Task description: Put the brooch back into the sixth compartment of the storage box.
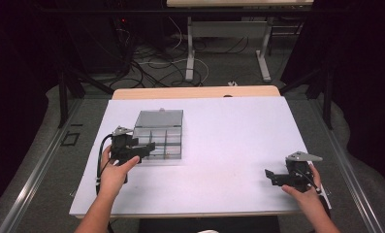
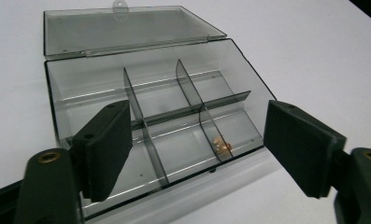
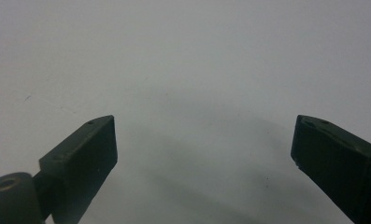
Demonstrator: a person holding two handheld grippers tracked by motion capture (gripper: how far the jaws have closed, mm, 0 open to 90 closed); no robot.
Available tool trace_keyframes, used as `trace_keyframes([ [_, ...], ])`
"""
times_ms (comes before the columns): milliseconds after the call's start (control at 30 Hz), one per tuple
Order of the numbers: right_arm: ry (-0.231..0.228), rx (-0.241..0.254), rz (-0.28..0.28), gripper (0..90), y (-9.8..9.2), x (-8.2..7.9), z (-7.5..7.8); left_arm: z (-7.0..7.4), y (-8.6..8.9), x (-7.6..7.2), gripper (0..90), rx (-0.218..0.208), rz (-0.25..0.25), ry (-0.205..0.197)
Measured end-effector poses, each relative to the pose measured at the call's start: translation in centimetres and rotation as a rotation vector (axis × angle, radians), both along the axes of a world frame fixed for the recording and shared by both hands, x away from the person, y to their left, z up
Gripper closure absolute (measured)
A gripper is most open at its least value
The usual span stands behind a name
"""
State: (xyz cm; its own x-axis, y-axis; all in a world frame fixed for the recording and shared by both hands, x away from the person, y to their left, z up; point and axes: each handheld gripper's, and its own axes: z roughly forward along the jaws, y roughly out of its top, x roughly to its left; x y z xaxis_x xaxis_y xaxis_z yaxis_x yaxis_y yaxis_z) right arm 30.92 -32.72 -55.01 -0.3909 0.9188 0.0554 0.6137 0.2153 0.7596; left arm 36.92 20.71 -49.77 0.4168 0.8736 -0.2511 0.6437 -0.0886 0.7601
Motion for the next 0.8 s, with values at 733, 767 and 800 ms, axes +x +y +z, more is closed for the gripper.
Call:
trace_keyframes([
  [733, -0.002, -0.002, -0.003, 6.7, -0.1, 0.0, 0.0, -2.2, 2.3, -2.9, 2.3, -0.018, 0.019, -0.092],
  [767, -0.002, -0.003, -0.001, 6.7, -0.1, 0.0, 0.0, -2.3, 2.4, -3.0, 2.3, -0.019, 0.024, -0.094],
  [800, -0.002, -0.002, -0.005, 6.7, -0.2, 0.0, 0.0, -2.3, 2.5, -3.1, 2.3, -0.021, 0.028, -0.092],
])
